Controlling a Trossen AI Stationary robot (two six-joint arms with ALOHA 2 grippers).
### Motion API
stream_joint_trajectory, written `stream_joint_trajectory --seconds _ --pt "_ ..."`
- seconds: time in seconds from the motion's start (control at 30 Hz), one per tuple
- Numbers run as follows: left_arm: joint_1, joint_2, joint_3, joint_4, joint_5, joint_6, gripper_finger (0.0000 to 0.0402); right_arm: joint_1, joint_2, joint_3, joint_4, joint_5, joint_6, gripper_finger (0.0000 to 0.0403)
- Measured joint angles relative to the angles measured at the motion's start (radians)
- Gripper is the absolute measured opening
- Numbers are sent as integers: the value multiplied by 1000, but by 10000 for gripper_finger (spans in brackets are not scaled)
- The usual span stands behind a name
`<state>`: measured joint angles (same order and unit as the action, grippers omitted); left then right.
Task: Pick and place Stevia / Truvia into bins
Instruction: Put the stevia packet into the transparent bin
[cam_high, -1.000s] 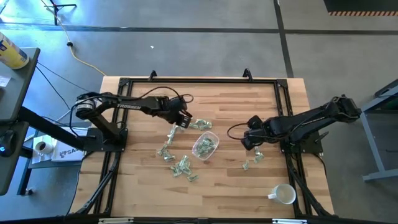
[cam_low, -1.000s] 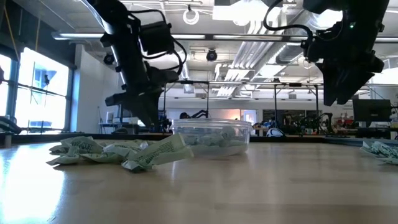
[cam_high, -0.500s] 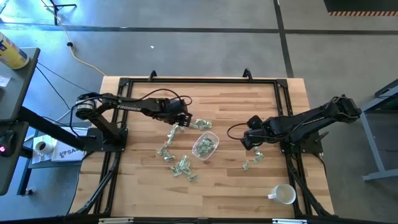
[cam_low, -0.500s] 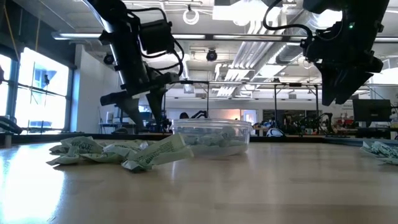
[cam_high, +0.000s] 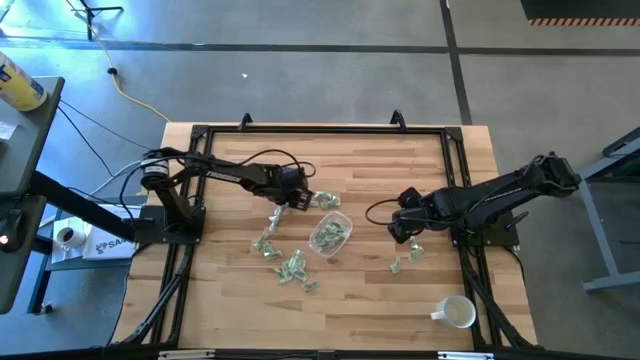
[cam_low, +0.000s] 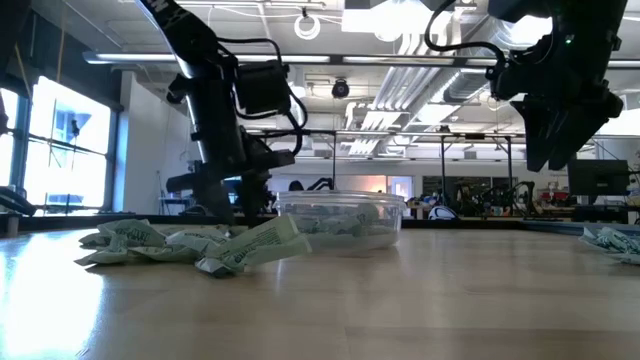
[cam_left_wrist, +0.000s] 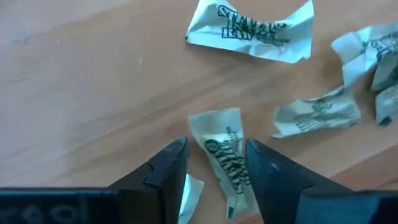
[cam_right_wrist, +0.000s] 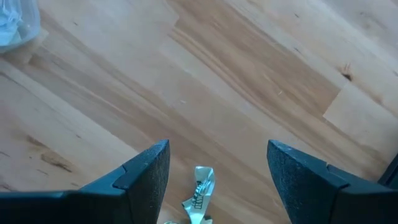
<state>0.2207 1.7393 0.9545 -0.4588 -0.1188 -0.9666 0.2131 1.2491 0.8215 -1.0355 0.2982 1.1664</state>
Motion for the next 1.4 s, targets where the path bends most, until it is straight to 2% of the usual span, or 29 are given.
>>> stream_joint_trajectory --seconds 0.3,0.4,0.5,0.67,0.77,0.83,0.93,1.07,1.17,1.3,1.4 --pt "2 9 1 -43 -12 199 99 75 0 0 -2 41 81 259" --pt "2 8 6 -49 0 241 58 126 -24 19 27 129 88 259" --pt "4 -1 43 -87 100 284 30 169 -72 75 53 245 63 259" --pt "-42 -66 163 -126 250 334 30 154 -150 126 13 361 -52 259" --pt "-118 -69 223 -128 265 383 30 132 -187 126 3 355 -93 259" --pt "-158 -69 247 -69 269 398 30 125 -200 126 -5 324 -99 259" --pt "-179 -37 251 74 261 361 30 131 -209 126 -12 258 -100 259" --pt "-200 43 249 148 265 295 30 173 -209 126 -40 163 -88 259" --pt "-224 82 249 196 229 241 65 227 -209 126 -77 140 -45 259" --pt "-250 86 250 231 96 155 170 308 -209 126 -116 93 -40 259" --pt "-248 75 261 185 107 103 244 361 -209 126 -146 84 -15 259"
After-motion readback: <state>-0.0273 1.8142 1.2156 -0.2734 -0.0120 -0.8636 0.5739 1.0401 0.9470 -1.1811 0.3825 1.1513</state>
